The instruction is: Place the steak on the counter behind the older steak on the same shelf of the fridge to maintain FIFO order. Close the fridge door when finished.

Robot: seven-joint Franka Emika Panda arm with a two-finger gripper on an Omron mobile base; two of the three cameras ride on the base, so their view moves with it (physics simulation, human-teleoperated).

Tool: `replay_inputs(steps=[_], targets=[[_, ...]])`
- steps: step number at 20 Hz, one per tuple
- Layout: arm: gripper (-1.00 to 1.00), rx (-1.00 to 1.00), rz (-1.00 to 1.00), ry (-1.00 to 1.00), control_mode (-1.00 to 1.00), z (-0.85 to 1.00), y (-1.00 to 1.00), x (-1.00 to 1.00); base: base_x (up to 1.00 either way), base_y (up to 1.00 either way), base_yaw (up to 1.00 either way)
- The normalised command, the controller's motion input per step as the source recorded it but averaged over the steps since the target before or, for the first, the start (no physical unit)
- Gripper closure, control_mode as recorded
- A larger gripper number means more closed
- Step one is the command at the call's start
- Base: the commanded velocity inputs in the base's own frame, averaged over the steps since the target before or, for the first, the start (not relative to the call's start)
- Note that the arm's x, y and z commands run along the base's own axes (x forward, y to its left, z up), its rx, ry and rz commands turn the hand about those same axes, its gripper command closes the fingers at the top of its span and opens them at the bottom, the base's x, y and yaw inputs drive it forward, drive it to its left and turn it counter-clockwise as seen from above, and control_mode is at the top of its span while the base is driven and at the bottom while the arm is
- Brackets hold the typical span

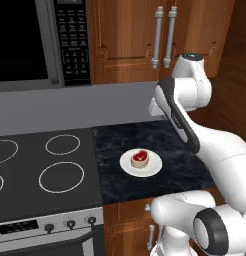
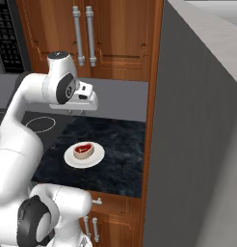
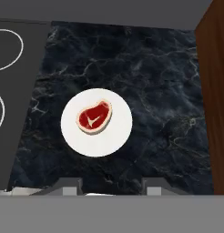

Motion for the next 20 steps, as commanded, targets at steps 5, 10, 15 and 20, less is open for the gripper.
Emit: replay_inputs(steps=[5, 10, 15, 20], targets=[[-1.0, -0.03, 0.0, 0.0, -1.0, -0.18, 0.13, -0.1, 0.0, 0.0, 0.0], [-1.0, -0.05, -0.08, 0.0, -1.0, -0.68, 0.88, 0.02, 0.0, 0.0, 0.0], [-1.0, 0.0, -0.41, 0.01, -1.0, -0.78, 0.62, 0.0, 0.0, 0.0, 0.0], [-1.0, 0.05, -0.39, 0.11, -1.0, -0.58, 0.15, 0.01, 0.0, 0.0, 0.0]])
